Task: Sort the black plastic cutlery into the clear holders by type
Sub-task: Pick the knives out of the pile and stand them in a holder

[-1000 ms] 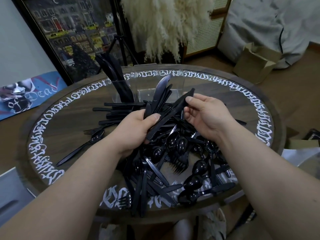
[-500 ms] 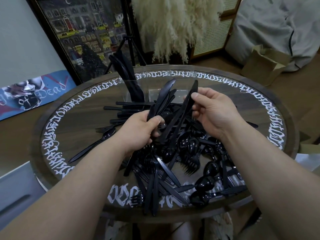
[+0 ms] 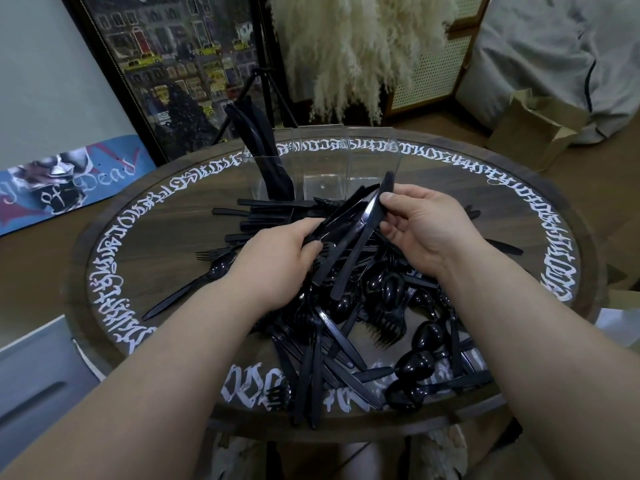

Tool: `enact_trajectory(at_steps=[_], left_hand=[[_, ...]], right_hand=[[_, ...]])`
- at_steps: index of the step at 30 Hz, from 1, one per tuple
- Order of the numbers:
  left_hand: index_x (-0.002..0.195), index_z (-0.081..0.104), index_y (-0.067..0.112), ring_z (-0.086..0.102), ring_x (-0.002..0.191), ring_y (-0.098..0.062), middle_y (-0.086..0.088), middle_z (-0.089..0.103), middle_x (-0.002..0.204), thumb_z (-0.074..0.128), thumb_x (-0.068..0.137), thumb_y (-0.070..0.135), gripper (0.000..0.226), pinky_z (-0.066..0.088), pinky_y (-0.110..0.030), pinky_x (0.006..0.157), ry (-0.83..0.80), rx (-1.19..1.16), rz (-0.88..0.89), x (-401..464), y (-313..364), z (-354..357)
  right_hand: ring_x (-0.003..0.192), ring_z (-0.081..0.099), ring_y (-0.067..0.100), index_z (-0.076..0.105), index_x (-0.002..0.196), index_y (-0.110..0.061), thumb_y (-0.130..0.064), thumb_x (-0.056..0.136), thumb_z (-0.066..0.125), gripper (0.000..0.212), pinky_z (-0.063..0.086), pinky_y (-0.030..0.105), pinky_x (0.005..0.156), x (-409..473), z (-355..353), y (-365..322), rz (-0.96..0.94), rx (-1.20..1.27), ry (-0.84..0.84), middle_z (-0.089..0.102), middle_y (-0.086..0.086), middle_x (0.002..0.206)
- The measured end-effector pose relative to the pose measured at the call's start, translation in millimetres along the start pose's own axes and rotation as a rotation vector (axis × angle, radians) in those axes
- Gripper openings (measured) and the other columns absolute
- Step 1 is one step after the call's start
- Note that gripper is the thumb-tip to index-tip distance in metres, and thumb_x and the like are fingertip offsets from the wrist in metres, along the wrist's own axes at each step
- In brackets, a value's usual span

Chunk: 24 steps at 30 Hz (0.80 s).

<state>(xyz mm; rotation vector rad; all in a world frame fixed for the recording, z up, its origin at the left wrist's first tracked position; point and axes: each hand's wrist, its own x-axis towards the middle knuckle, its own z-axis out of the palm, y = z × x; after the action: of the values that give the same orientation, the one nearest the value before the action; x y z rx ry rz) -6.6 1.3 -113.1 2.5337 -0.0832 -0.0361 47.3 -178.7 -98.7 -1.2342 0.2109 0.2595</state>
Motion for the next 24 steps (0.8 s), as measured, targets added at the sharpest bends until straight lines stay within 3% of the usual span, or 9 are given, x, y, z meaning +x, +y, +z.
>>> enact_trajectory(at_steps=[2, 4, 8, 14, 18, 21, 24], left_hand=[[0.135, 0.044, 0.047, 0.061, 0.091, -0.023, 0.006, 0.066, 0.092, 0.044, 0.099, 0.031, 0.039, 0.048, -0.034, 0.080, 0.074, 0.115, 0.016, 0.6, -0.3, -1.4], [0.139, 0.036, 0.051, 0.061, 0.097, -0.026, 0.003, 0.069, 0.106, 0.041, 0.100, 0.034, 0.043, 0.048, -0.036, 0.081, 0.122, 0.218, 0.035, 1.7, -2.6, 0.6], [0.141, 0.032, 0.051, 0.061, 0.097, -0.029, -0.001, 0.068, 0.109, 0.039, 0.100, 0.037, 0.044, 0.048, -0.037, 0.079, 0.126, 0.303, 0.048, 3.0, -4.9, 6.0], [0.140, 0.040, 0.044, 0.059, 0.105, -0.025, 0.002, 0.066, 0.116, 0.042, 0.100, 0.034, 0.042, 0.047, -0.033, 0.082, -0.029, 0.224, 0.039, 0.1, -1.9, 5.3], [0.116, 0.057, 0.026, 0.059, 0.090, -0.022, 0.004, 0.066, 0.095, 0.046, 0.097, 0.028, 0.023, 0.047, -0.034, 0.076, -0.071, 0.128, -0.009, -0.8, -1.5, 2.0], [0.094, 0.053, 0.025, 0.055, 0.074, -0.015, 0.008, 0.058, 0.077, 0.048, 0.097, 0.031, 0.008, 0.041, -0.031, 0.064, -0.066, 0.097, -0.041, 2.6, -6.9, 0.0], [0.092, 0.052, 0.025, 0.055, 0.078, -0.014, 0.008, 0.060, 0.082, 0.051, 0.095, 0.039, 0.015, 0.039, -0.030, 0.066, -0.029, 0.048, -0.057, 3.5, -12.9, -3.6]], right_hand=[[0.060, 0.061, 0.012, 0.064, 0.086, -0.007, 0.001, 0.089, 0.059, 0.010, 0.049, 0.020, 0.056, -0.3, -0.4, -1.6, 0.020, 0.037, 0.014, 0.070, 0.006, 0.069], [0.061, 0.063, 0.014, 0.062, 0.083, -0.007, 0.002, 0.087, 0.060, 0.011, 0.050, 0.021, 0.056, -1.0, -0.3, -3.3, 0.034, 0.100, 0.023, 0.070, 0.006, 0.067], [0.064, 0.063, 0.015, 0.061, 0.079, -0.009, 0.003, 0.086, 0.062, 0.014, 0.051, 0.021, 0.058, -2.6, 0.8, -4.1, 0.023, 0.105, 0.027, 0.069, 0.005, 0.066], [0.069, 0.065, 0.015, 0.064, 0.093, -0.007, 0.001, 0.087, 0.062, 0.010, 0.051, 0.019, 0.057, 0.4, -1.4, -2.5, -0.005, 0.040, -0.024, 0.070, 0.006, 0.078], [0.068, 0.065, 0.015, 0.063, 0.084, -0.009, 0.002, 0.087, 0.062, 0.011, 0.051, 0.020, 0.057, 2.7, -3.4, -2.0, -0.032, 0.041, -0.008, 0.071, 0.007, 0.078], [0.069, 0.065, 0.015, 0.062, 0.082, -0.008, 0.003, 0.086, 0.062, 0.012, 0.051, 0.020, 0.056, 3.8, -8.2, -4.8, -0.055, 0.055, 0.045, 0.071, 0.010, 0.080], [0.071, 0.064, 0.017, 0.060, 0.086, -0.006, 0.003, 0.086, 0.062, 0.009, 0.051, 0.019, 0.059, 5.1, -17.3, -10.1, -0.041, 0.097, 0.130, 0.068, 0.011, 0.082]])
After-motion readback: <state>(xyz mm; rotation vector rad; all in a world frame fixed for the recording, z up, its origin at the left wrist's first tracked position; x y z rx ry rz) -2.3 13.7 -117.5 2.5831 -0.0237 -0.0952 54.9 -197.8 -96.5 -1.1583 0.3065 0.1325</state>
